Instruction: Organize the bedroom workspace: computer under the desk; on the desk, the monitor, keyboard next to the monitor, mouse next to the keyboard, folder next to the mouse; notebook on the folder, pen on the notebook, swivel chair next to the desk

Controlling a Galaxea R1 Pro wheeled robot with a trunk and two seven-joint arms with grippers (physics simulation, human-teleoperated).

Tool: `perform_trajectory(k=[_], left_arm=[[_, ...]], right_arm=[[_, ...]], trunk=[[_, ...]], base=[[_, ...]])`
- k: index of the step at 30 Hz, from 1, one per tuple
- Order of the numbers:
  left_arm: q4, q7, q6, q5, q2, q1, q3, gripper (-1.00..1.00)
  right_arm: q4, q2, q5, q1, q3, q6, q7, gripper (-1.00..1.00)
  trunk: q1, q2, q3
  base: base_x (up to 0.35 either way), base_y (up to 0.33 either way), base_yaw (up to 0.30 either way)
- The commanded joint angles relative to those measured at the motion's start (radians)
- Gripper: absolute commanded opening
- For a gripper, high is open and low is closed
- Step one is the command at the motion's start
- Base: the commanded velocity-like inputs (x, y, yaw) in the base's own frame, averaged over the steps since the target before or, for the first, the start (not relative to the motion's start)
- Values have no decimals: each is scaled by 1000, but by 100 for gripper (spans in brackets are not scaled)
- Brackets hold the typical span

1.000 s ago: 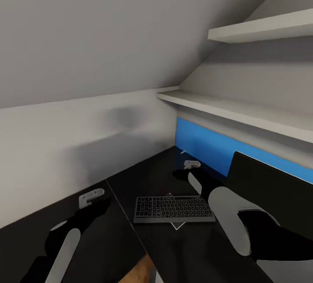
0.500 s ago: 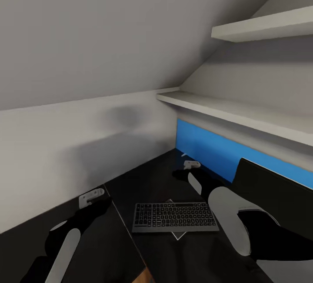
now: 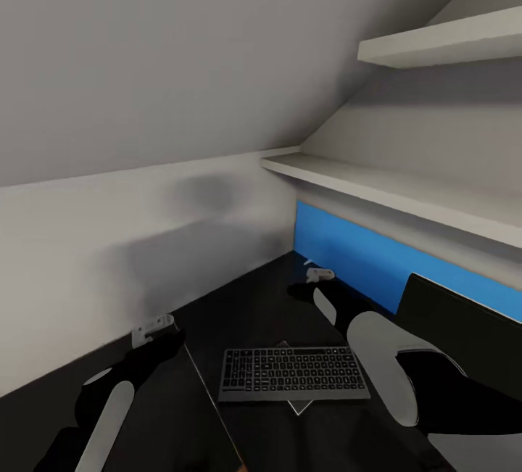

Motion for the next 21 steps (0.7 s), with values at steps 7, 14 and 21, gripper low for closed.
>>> perform_trajectory(k=[7, 14, 21], left_arm=[[-1, 10, 1, 10, 1, -1, -2, 100], [-1, 10, 2, 12, 1, -1, 2, 100], [-1, 9, 1, 15, 0, -1, 52, 100]], right_arm=[[-2, 0, -8, -1, 0, 5, -4, 100], [-1, 0, -8, -1, 0, 5, -4, 100], [-2, 0, -8, -1, 0, 5, -5, 100]], trunk=[[1, -2, -2], [1, -2, -2], [1, -2, -2]], base=[[121, 0, 0], [40, 0, 0], [2, 0, 0]])
